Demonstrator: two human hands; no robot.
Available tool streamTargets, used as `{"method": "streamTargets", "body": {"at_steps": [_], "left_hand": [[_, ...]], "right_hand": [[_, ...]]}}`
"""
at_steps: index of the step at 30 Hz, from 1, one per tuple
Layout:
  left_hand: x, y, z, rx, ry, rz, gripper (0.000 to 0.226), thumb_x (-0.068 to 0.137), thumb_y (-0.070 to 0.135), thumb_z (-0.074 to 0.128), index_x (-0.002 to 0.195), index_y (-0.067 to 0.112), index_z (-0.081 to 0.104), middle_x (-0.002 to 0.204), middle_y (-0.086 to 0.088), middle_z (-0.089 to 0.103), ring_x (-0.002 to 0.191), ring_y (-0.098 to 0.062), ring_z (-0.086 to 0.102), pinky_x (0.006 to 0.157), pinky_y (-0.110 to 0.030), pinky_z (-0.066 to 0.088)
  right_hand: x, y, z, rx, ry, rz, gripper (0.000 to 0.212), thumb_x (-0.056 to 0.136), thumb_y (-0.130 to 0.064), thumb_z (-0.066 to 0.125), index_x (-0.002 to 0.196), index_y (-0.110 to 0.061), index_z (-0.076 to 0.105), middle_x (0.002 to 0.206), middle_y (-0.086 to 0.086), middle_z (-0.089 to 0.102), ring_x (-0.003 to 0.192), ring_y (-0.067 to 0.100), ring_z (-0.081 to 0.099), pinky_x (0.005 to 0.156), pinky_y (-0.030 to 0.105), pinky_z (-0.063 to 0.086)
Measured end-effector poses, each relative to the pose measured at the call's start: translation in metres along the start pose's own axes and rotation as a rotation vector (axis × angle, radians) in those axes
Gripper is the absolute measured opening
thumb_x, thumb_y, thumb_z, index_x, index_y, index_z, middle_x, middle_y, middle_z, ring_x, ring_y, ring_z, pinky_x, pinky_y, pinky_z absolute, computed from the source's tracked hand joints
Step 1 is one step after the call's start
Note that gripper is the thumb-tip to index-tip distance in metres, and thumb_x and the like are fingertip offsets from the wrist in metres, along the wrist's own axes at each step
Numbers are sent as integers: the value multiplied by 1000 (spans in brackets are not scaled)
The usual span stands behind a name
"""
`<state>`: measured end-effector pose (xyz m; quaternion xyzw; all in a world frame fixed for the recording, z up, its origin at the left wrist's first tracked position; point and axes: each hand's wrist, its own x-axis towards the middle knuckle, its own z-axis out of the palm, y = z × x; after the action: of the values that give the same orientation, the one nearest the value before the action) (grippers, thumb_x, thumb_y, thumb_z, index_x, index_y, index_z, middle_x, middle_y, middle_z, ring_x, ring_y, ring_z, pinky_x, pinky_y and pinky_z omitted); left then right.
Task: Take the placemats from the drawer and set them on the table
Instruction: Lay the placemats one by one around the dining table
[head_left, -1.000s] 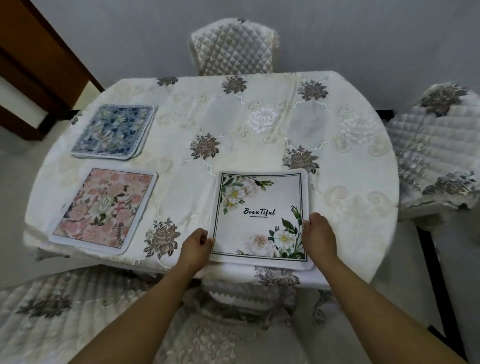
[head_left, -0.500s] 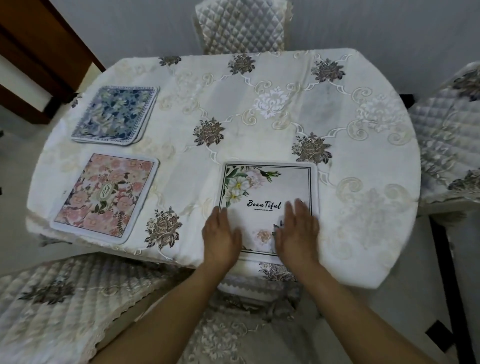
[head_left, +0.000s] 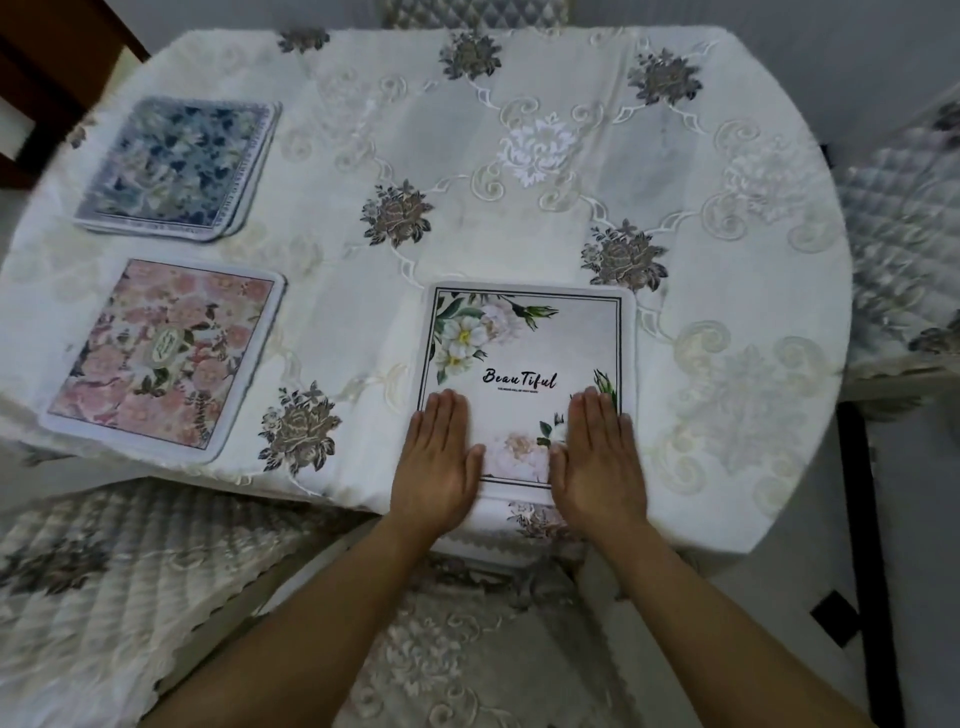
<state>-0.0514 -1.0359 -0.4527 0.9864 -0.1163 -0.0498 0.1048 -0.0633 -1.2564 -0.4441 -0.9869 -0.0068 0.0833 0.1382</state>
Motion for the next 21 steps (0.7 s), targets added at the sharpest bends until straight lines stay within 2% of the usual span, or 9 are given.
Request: {"method": "streamTargets", "body": {"at_steps": [3, 6, 10, 15, 21], "left_hand": [[-4, -10, -5, -4, -43, 36, 63, 101, 43, 22, 152, 6, 16, 160, -14, 15, 150, -24, 4, 122, -39, 5], [12, -5, -10, -77, -76, 22, 66, 101, 45, 20, 153, 6, 12, 161, -16, 9, 150, -26, -1, 122, -40, 2], [88, 15, -24, -205, -27, 39, 62, 102, 33, 32, 151, 1, 14, 160, -20, 11, 149, -32, 5, 122, -43, 5], [193, 26, -15, -61, -151, 150, 67, 92, 28, 39, 146, -8, 23, 152, -31, 26, 144, -46, 18, 118, -56, 15], [198, 25, -14, -23, -129, 202, 67, 94, 23, 43, 148, -6, 16, 157, -28, 17, 146, -43, 9, 118, -53, 8]], "right_hand": [[-5, 8, -7, 8, -19, -25, 66, 97, -38, 28, 152, -1, 21, 160, 18, 18, 150, 29, 11, 122, 42, 5], [13, 0, -17, 91, -60, -7, 68, 95, -38, 16, 152, 1, 19, 161, 19, 15, 150, 31, 8, 123, 40, 2], [90, -19, -37, 94, -96, -37, 65, 95, -21, 32, 153, -1, 10, 162, 16, 8, 151, 30, 3, 122, 45, 4], [176, -35, -55, 8, -230, -83, 68, 94, -21, 37, 155, -10, 7, 164, 8, 6, 151, 24, 4, 122, 45, 8], [189, -33, -52, -78, -257, -96, 67, 96, -22, 33, 155, -8, 4, 164, 9, 4, 151, 26, 4, 122, 47, 9]]}}
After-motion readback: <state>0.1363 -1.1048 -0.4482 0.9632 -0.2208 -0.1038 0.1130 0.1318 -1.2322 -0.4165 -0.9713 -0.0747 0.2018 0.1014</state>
